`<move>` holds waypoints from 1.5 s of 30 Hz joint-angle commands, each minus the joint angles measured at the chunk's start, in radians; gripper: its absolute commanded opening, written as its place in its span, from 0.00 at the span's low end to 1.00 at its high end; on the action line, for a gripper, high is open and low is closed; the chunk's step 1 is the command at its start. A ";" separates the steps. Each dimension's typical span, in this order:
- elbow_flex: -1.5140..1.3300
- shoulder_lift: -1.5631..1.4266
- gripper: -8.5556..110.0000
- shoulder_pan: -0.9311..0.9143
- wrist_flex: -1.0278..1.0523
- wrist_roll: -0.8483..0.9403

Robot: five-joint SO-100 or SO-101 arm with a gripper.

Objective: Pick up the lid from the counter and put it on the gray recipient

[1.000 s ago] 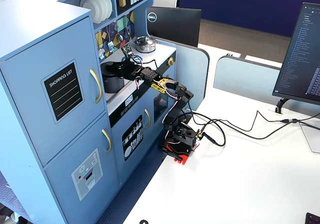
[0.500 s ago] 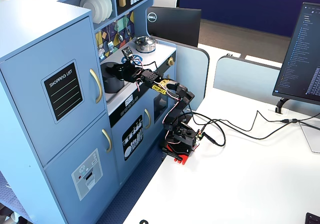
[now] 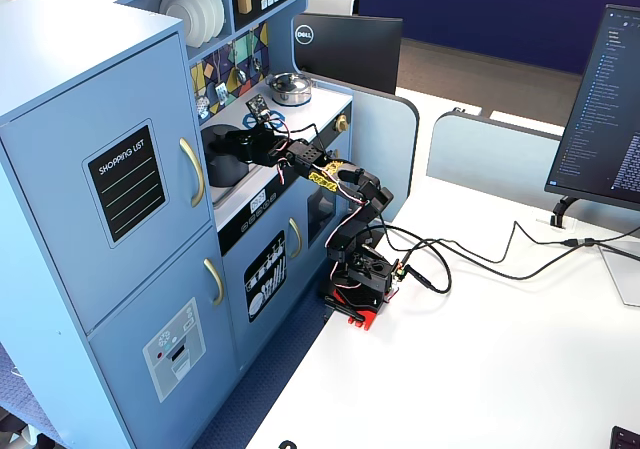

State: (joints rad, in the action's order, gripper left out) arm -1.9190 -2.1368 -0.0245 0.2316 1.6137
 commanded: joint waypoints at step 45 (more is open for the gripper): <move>-1.072 -1.040 0.12 0.009 1.160 0.067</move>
State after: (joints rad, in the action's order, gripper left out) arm -2.9498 -3.1539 -0.0015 1.2901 1.5969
